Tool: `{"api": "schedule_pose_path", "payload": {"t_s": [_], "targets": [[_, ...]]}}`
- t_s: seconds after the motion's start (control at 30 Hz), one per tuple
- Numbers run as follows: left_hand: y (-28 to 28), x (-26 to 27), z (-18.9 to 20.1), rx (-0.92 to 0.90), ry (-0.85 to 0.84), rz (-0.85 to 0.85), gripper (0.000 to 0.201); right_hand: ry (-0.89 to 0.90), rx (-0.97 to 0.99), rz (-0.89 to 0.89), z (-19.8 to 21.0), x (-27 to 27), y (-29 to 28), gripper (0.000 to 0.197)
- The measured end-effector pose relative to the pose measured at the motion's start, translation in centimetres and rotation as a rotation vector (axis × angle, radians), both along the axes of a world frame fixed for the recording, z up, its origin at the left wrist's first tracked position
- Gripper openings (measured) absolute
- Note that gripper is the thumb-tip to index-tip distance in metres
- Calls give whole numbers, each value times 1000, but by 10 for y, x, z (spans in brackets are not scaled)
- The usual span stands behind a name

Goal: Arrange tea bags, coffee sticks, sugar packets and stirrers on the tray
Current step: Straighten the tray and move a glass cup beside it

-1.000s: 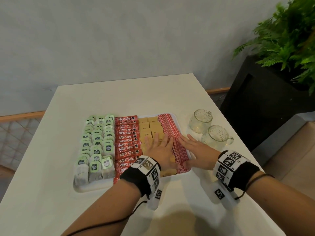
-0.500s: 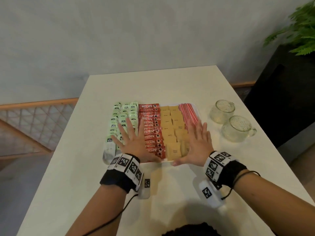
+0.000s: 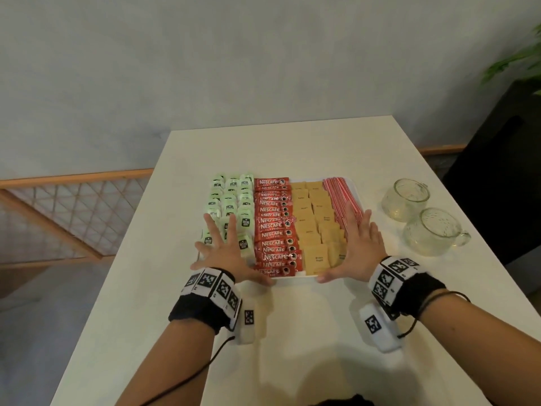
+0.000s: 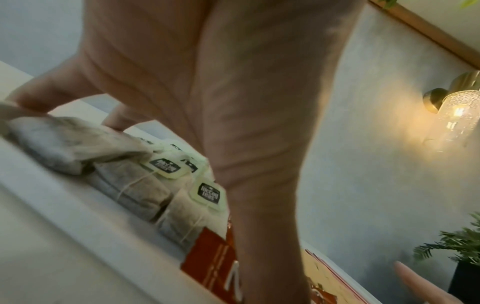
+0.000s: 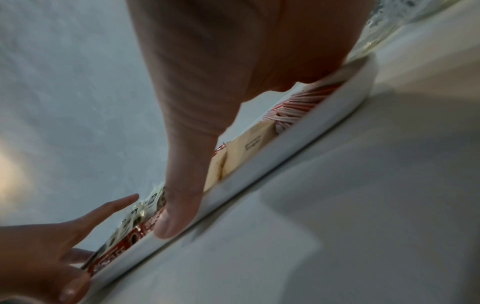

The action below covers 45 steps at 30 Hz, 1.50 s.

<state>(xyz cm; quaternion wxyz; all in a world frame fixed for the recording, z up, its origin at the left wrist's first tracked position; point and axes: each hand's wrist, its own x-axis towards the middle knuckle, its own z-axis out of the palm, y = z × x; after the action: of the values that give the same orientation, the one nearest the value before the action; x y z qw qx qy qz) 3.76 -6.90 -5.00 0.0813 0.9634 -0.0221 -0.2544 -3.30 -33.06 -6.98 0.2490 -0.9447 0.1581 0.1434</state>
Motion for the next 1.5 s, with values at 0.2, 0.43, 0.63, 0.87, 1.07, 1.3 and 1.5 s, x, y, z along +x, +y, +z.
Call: {"api": "schedule_pose_path", "payload": {"t_s": [0.2,0.43,0.63,0.87,1.07,1.3,1.5], "targets": [[-7,32,1,13,-25,-20,166,3,-40,-12,3,29,-6,165],[-9,64,-11,83,-43,-59,178,-17,-73,-27,1,43,-10,164],[-21,44,0,70,-97,-59,170,-164,-5,32,14,7,-20,156],[-106,-1,30,-182,-179,-440,134,-284,-157,-254,32,-43,-97,120],[-173,-43,24,-517,13,-580,89,-162,-91,-366,45,-58,-119,98],[-222,-84,15,-673,138,-497,126,-39,89,-420,48,-80,-111,83],[-235,-79,4,-637,4,-497,93,-88,172,-412,56,-86,-124,56]]}}
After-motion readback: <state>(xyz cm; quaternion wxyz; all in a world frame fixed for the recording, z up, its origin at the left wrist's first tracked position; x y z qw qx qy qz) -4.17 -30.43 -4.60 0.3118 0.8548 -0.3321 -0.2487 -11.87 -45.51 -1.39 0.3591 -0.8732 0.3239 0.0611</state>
